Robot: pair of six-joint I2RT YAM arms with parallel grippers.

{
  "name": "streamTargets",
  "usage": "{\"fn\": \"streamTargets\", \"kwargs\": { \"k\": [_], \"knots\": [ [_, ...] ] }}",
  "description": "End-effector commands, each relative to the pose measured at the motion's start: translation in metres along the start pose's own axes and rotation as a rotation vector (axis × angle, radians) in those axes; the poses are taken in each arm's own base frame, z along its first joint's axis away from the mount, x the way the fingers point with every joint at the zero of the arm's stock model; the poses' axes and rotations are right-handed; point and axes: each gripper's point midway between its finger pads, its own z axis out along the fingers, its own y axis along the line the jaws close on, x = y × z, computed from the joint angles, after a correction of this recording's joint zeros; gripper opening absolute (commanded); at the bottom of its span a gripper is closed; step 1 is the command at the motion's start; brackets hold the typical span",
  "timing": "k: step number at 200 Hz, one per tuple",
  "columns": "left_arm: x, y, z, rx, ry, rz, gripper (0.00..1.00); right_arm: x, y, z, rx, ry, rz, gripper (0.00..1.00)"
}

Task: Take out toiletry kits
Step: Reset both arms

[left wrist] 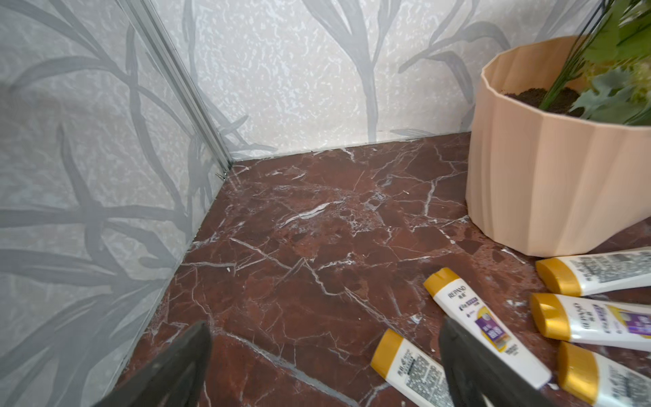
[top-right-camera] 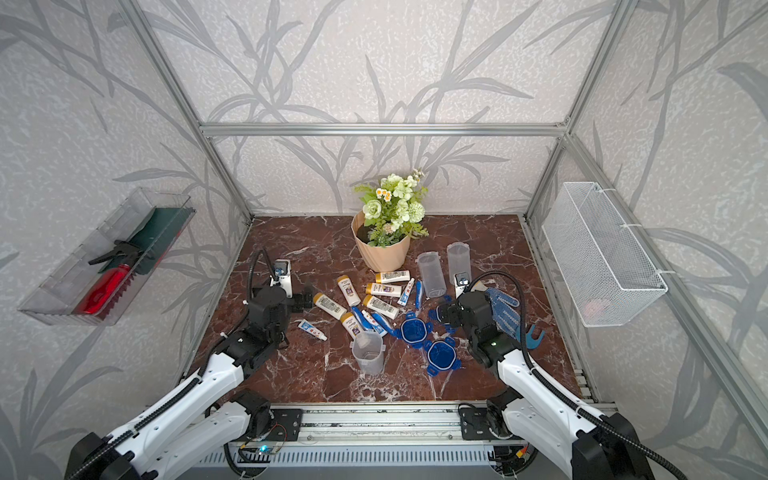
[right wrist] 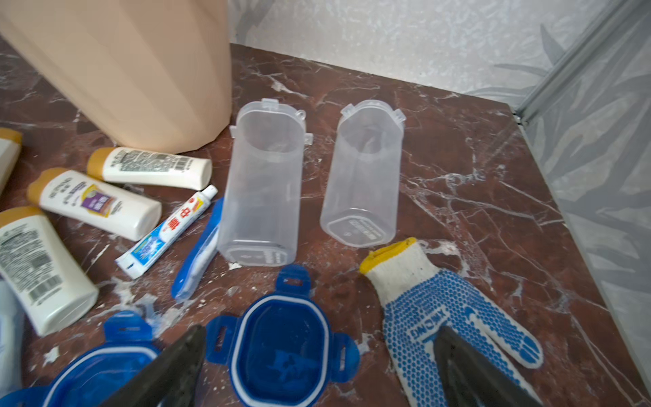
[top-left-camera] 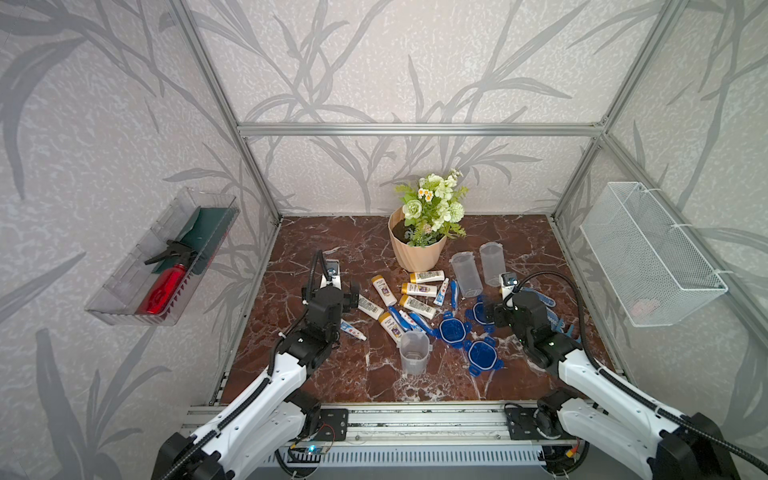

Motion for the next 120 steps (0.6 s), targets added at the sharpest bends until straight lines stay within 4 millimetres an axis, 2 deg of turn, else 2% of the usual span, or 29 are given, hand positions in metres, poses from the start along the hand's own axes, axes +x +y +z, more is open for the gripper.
{"fn": "streamTargets", "kwargs": {
  "k": [1,15,34,59,75,106,120],
  "knots": [
    [-0.009,0.023,0.015,-0.107,-0.071,0.013,0.99,-0.019,-0.016,0.005,0.059,-0.067,0.021,0.99],
    [0.009,0.035,0.029,-0.177,-0.029,-0.013,0.99,-0.015,-0.026,0.010,0.092,-0.057,0.022,0.99],
    [0.038,0.033,0.048,-0.146,0.033,-0.041,0.99,-0.002,-0.041,0.021,0.131,-0.035,0.058,0.99],
    [0.066,0.046,0.065,-0.191,0.075,-0.043,0.99,0.020,-0.058,0.035,0.160,-0.009,0.113,0.99],
    [0.070,0.049,0.077,-0.171,0.108,-0.072,0.99,0.023,-0.063,0.042,0.172,0.011,0.121,0.99],
    [0.065,0.064,0.096,-0.163,0.070,-0.173,0.99,0.009,-0.077,0.061,0.200,-0.064,0.156,0.99],
    [0.071,0.070,0.099,-0.160,0.062,-0.216,0.99,0.005,-0.086,0.072,0.215,-0.062,0.181,0.99]
  ]
}}
